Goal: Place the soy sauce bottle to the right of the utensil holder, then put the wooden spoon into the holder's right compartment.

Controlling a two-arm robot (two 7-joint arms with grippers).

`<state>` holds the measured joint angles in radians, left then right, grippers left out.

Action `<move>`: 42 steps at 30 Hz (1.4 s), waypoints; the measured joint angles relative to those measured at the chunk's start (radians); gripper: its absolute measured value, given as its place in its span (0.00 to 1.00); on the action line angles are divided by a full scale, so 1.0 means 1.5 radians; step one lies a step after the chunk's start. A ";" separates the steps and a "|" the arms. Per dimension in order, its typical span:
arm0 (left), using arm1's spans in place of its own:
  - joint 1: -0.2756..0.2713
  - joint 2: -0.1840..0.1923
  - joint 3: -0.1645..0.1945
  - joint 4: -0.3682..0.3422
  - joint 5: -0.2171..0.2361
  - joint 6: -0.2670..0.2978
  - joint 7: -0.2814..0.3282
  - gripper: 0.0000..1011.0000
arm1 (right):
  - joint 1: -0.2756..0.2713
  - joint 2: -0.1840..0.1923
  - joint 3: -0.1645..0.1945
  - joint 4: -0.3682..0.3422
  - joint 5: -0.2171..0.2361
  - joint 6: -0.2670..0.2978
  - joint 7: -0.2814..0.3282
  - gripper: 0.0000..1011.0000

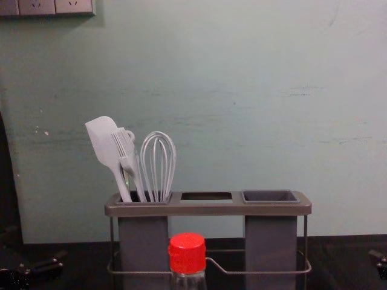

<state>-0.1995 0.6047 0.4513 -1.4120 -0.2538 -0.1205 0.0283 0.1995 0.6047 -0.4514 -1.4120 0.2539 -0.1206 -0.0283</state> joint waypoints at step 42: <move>0.000 0.000 0.000 0.000 0.000 0.000 0.000 0.99 | -0.047 0.023 0.037 -0.067 0.017 -0.024 0.018 0.99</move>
<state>-0.1995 0.6047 0.4514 -1.4120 -0.2539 -0.1205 0.0283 0.1288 0.6394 -0.3959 -1.5119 0.2795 -0.1566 -0.0006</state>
